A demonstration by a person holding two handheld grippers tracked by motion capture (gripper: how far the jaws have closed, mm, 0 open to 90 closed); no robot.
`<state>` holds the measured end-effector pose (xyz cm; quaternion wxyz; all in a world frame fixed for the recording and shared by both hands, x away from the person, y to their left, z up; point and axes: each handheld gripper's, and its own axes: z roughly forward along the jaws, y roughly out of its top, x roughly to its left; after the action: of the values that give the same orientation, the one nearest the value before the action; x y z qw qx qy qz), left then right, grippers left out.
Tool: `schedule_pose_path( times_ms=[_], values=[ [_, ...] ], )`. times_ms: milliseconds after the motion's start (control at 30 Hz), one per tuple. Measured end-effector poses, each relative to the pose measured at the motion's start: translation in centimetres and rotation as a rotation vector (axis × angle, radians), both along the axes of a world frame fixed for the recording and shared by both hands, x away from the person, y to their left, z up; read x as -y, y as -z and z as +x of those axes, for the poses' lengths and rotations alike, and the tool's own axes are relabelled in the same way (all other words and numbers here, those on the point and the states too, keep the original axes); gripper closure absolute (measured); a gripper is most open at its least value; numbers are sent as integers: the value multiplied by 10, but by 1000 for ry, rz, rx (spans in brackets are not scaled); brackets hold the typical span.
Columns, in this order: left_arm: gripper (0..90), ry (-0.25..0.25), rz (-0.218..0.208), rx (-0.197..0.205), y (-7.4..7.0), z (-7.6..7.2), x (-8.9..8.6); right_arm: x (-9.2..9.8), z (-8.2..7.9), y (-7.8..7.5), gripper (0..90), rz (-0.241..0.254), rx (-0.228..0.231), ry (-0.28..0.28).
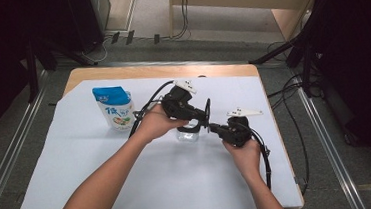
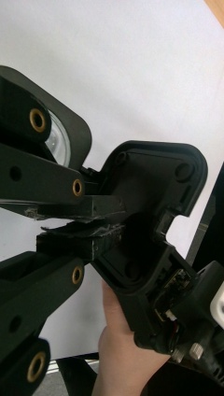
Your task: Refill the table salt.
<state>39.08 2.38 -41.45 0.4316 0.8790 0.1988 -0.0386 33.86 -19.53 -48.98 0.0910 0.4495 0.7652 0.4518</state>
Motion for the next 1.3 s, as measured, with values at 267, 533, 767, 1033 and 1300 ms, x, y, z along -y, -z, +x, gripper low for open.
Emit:
schedule_pose_path(
  times_ms=[267, 533, 767, 1033, 1300],
  values=[
    [858, 3, -6, -4, 5, 2, 6, 1, -1, 2, 900, 13, 2, 8],
    [854, 3, -10, -12, 6, 3, 6, 2, -4, 1, 900, 14, -4, 2],
    [837, -6, -2, -12, 4, 3, 0, 2, -9, 3, 900, 31, -16, -16],
    [789, -21, -14, -24, 1, -1, -16, -2, -11, 5, 900, 26, -25, -33],
    [756, -48, -18, -40, 8, -11, -35, 2, -4, 5, 900, 31, -27, -10]
  ],
)
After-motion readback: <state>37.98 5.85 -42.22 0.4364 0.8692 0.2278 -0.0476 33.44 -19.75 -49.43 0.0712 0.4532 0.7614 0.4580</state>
